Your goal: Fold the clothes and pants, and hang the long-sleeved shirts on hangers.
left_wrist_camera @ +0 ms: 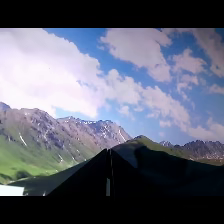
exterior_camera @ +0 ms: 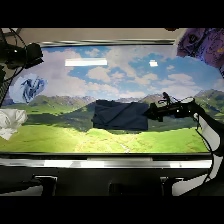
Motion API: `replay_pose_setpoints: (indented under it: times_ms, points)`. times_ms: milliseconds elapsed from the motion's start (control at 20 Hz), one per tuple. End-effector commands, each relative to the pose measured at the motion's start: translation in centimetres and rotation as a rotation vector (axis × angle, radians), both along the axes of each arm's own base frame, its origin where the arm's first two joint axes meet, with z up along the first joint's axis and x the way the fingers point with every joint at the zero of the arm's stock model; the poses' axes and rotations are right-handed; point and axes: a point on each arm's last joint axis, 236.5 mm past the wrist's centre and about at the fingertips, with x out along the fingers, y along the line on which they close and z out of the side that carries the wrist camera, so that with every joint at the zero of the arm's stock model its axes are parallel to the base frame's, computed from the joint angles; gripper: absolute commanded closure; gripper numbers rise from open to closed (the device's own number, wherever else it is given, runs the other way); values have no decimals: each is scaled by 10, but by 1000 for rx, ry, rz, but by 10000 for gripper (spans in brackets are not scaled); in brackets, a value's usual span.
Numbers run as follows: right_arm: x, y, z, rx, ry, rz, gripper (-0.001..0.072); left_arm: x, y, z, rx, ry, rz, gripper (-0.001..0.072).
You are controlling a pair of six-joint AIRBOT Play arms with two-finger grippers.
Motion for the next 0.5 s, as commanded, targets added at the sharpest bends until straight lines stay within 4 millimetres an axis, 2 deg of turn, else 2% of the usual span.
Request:
replay_pose_setpoints:
  times_ms: [0,150,450]
  points:
    - [13,14,33,79,-44,-19,681,0,1,0,0,0,1,690]
    - [42,2,82,22,-115,-53,682,0,1,0,1,0,1,690]
    - [105,-37,176,-151,-228,-204,682,0,0,0,1,1,0,690]
